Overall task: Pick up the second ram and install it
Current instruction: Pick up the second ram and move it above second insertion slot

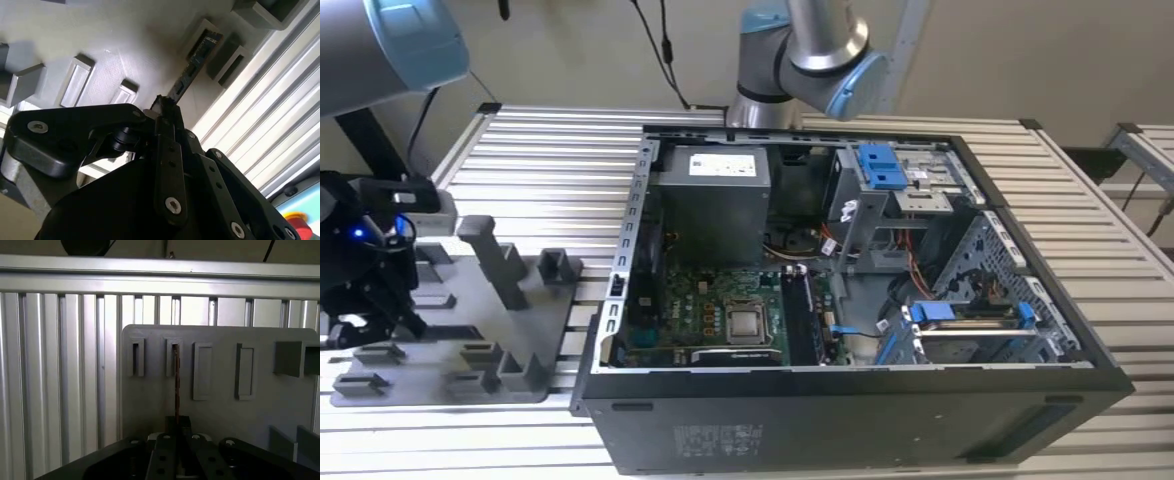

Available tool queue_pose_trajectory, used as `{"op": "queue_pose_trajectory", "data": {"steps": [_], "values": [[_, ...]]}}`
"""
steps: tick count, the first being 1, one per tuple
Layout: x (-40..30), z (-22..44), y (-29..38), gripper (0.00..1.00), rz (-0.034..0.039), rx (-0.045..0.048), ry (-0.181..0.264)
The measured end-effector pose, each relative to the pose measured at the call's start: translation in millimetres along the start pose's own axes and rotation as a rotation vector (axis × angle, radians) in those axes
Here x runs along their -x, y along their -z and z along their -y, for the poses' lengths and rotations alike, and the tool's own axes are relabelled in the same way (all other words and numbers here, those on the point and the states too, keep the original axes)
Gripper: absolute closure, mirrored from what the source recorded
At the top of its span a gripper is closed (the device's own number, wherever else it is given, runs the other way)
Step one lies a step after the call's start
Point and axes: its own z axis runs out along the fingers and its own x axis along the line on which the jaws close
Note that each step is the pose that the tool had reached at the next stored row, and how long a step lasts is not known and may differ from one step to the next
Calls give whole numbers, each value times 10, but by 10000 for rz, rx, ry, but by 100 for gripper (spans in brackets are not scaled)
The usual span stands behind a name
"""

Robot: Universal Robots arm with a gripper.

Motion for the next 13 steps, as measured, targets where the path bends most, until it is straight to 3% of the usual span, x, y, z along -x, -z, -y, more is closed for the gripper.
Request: {"op": "queue_pose_trajectory", "data": {"steps": [13], "values": [[7, 3, 163, 86, 0, -1, 0]]}}
